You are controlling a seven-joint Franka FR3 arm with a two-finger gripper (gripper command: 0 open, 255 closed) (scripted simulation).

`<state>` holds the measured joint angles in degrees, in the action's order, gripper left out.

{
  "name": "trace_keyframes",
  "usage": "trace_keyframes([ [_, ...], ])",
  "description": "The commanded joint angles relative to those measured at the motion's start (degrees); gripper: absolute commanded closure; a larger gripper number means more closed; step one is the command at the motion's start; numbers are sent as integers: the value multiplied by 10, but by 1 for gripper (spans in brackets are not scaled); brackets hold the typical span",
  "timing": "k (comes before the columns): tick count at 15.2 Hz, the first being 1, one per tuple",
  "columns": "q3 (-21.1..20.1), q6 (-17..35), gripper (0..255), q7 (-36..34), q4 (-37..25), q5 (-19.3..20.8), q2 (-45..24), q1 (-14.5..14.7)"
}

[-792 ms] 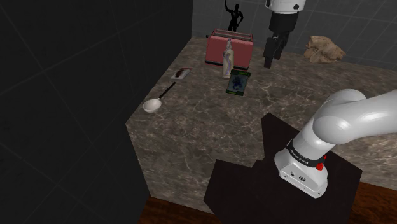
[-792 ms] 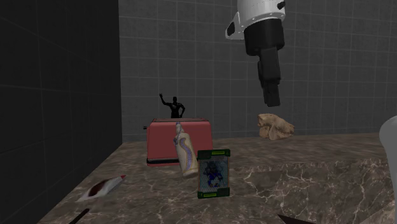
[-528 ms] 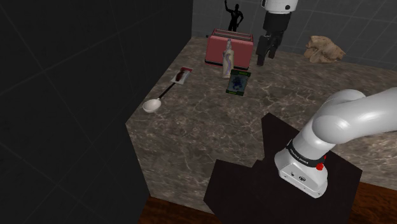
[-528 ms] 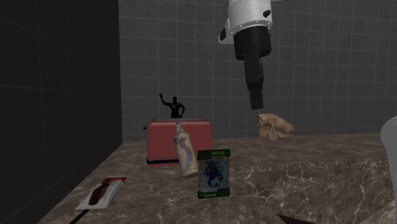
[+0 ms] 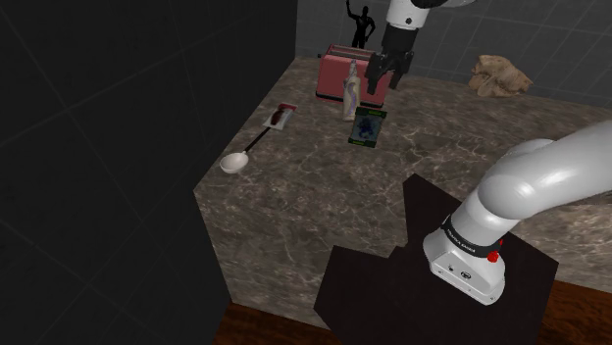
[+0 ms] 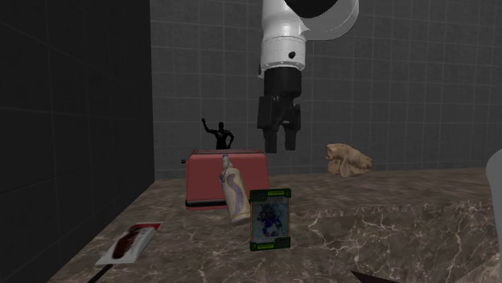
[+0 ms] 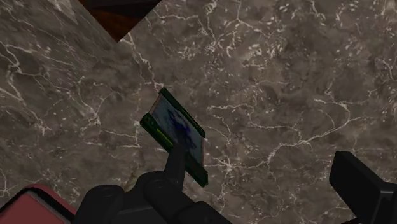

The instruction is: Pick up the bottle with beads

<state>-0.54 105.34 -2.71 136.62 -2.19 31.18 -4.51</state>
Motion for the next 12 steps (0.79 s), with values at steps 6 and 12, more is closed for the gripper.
trace_keyframes([
  [6,31,124,0,-32,-44,-27,-113,-29],
  [12,59,207,0,-50,-101,-67,-209,-47],
])
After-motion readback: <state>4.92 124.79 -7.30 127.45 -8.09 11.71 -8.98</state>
